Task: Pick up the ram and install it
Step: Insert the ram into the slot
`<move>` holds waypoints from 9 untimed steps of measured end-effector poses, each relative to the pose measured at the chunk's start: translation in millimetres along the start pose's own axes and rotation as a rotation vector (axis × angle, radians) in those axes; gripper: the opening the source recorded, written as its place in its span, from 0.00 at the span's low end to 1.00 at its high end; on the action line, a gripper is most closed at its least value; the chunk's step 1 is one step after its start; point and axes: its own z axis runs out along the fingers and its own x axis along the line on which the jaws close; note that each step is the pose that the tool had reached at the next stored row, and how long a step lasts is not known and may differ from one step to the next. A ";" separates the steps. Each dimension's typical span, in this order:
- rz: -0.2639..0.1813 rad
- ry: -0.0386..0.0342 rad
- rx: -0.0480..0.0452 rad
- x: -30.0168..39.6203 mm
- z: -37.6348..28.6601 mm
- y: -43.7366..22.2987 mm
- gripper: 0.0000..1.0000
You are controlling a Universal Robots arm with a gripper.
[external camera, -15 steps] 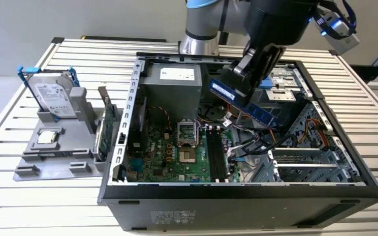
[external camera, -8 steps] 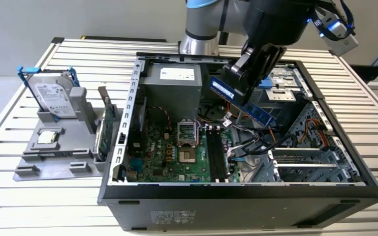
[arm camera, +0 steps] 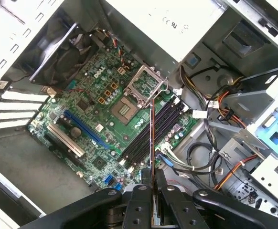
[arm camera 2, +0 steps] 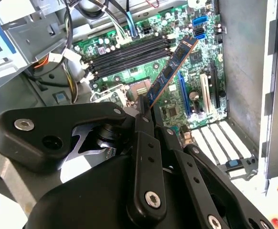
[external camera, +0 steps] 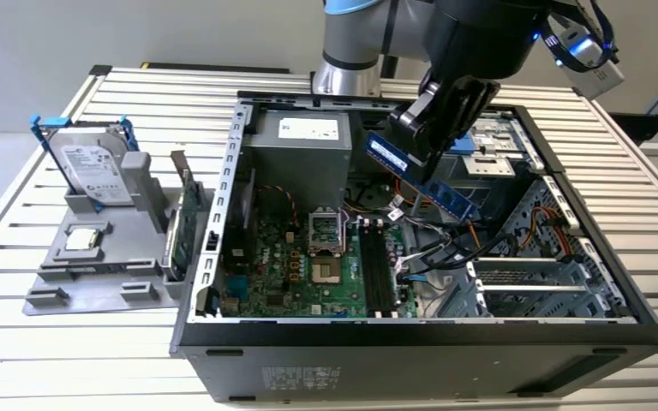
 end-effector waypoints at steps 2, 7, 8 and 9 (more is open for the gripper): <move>0.000 0.0000 0.0000 0.0 0.0 0.0 0.00; 0.013 -0.0003 -0.0008 -0.1 0.0 0.1 0.00; 0.021 -0.0004 -0.0012 -0.1 0.0 0.0 0.00; 0.029 -0.0004 -0.0015 -0.1 -0.1 0.0 0.00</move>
